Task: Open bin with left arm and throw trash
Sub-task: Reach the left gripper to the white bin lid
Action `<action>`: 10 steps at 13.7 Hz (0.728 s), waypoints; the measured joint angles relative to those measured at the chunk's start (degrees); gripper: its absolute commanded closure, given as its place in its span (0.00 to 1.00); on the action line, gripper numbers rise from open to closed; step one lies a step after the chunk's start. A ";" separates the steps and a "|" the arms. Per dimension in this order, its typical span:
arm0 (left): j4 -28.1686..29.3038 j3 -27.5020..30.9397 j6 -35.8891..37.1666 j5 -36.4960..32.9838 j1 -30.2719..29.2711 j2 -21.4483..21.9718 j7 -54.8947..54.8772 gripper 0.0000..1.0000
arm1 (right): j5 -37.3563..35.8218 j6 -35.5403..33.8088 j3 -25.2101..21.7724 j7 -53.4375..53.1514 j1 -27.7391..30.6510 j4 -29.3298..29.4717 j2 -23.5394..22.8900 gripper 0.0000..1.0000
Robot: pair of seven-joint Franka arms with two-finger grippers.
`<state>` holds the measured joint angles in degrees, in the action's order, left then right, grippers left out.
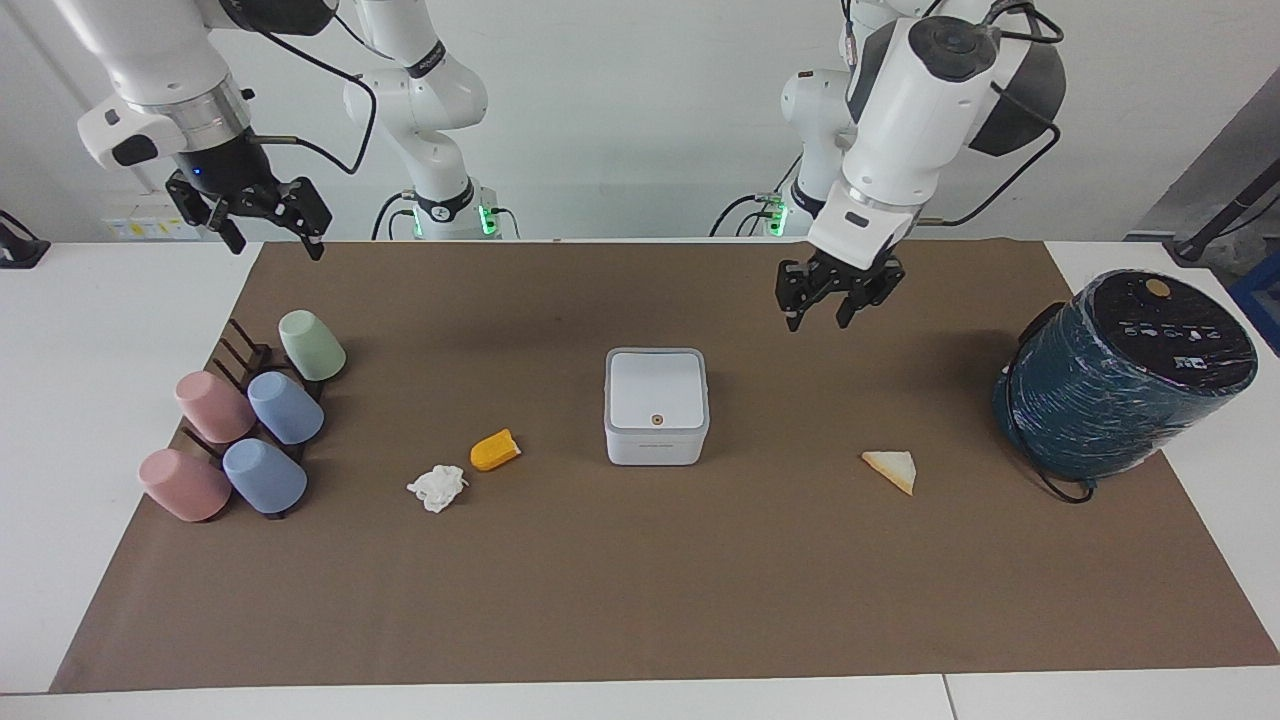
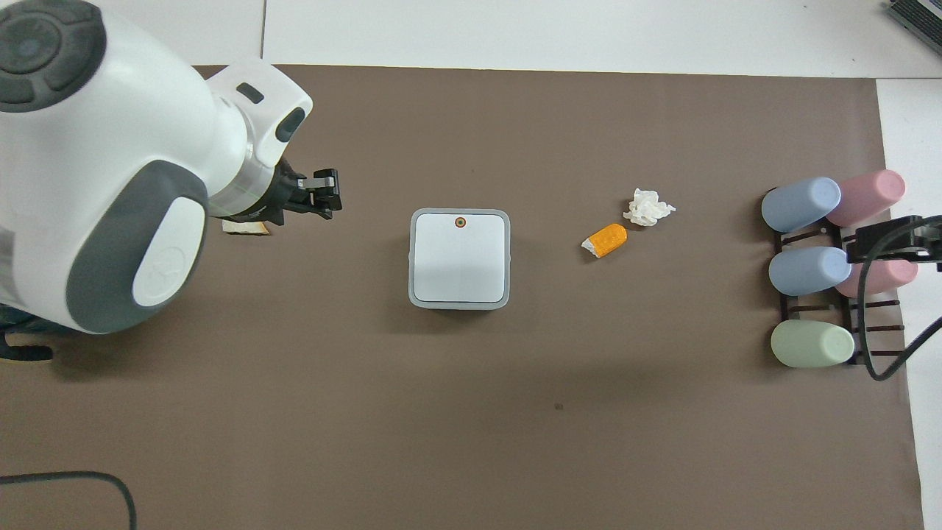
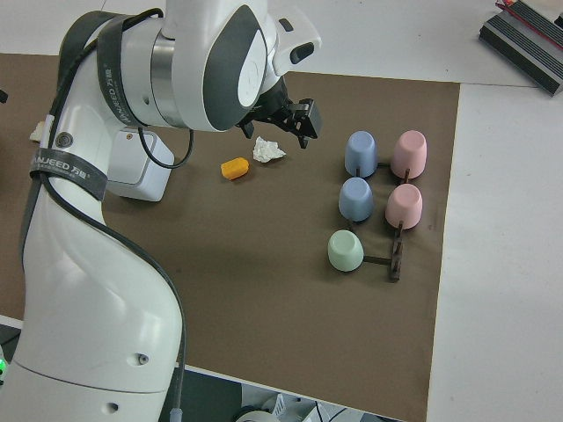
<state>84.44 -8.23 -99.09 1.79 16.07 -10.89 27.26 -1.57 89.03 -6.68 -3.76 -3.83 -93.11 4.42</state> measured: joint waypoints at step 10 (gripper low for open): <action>0.66 -0.03 -12.50 0.06 4.94 -4.55 9.69 1.00 | 0.00 7.55 0.08 0.00 -0.23 -5.52 -0.07 0.00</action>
<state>85.10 -8.27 -111.59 1.84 21.00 -15.44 36.96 -1.57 96.58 -6.60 -3.77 -4.06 -98.63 4.35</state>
